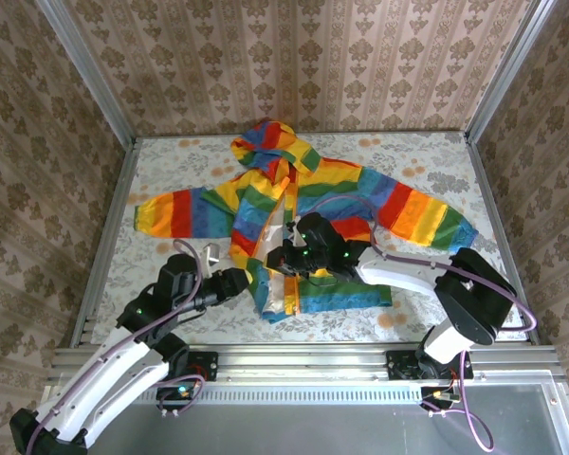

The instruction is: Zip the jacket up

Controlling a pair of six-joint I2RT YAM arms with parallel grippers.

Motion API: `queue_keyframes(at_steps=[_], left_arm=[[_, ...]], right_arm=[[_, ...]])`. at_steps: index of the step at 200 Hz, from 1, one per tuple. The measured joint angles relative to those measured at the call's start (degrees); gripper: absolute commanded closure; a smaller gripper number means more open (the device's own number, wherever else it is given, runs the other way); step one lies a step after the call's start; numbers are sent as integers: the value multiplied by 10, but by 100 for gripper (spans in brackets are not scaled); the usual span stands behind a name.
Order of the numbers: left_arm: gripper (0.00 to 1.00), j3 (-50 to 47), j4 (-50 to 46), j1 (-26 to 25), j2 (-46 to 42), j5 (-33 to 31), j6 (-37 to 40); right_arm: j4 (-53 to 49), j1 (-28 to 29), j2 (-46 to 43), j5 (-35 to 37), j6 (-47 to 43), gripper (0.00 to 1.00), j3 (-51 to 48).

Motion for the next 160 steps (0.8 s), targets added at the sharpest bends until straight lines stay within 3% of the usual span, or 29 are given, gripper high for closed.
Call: queue_keyframes(at_steps=[39, 90, 160], left_arm=[[66, 7, 44, 0, 54, 24, -2], [80, 35, 104, -10, 120, 45, -7], [69, 38, 194, -39, 158, 47, -28]], right_arm=[[-40, -22, -21, -5, -34, 100, 5], [-113, -50, -29, -36, -80, 100, 51], [-127, -51, -29, -82, -73, 100, 63]])
